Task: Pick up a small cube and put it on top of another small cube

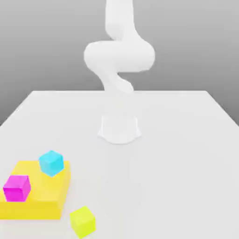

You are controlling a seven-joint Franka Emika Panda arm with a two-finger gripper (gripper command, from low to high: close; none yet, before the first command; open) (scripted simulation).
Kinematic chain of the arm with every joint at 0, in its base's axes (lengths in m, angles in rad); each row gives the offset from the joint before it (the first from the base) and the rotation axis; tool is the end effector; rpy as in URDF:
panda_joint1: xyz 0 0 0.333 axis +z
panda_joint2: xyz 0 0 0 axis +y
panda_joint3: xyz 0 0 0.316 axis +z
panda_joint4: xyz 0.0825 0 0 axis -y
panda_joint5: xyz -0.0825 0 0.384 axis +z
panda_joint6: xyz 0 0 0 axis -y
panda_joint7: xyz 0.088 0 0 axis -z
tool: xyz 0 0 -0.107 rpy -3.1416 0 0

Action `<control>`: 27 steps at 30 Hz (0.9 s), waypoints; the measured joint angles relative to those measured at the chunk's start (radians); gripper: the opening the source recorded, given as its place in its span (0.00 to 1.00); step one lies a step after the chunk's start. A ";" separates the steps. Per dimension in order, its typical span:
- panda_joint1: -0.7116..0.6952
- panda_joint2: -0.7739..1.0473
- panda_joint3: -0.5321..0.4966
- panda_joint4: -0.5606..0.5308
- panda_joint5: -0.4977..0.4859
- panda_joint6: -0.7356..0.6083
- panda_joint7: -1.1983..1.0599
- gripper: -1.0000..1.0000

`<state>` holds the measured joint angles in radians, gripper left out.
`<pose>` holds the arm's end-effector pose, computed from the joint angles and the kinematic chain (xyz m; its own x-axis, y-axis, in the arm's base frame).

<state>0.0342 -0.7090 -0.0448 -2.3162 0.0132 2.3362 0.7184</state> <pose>0.3807 -0.0096 0.6735 0.5616 -0.6790 0.4729 -0.4913 -0.7335 -0.4697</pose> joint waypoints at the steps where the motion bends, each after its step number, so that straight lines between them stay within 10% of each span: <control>1: 0.015 0.039 -0.020 -0.007 0.006 0.016 -0.035 0.50; 27: 0.065 0.971 -0.221 -0.168 0.178 0.406 -0.888 0.50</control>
<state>0.0990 0.2617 -0.2654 -2.4843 0.1907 2.7423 -0.1700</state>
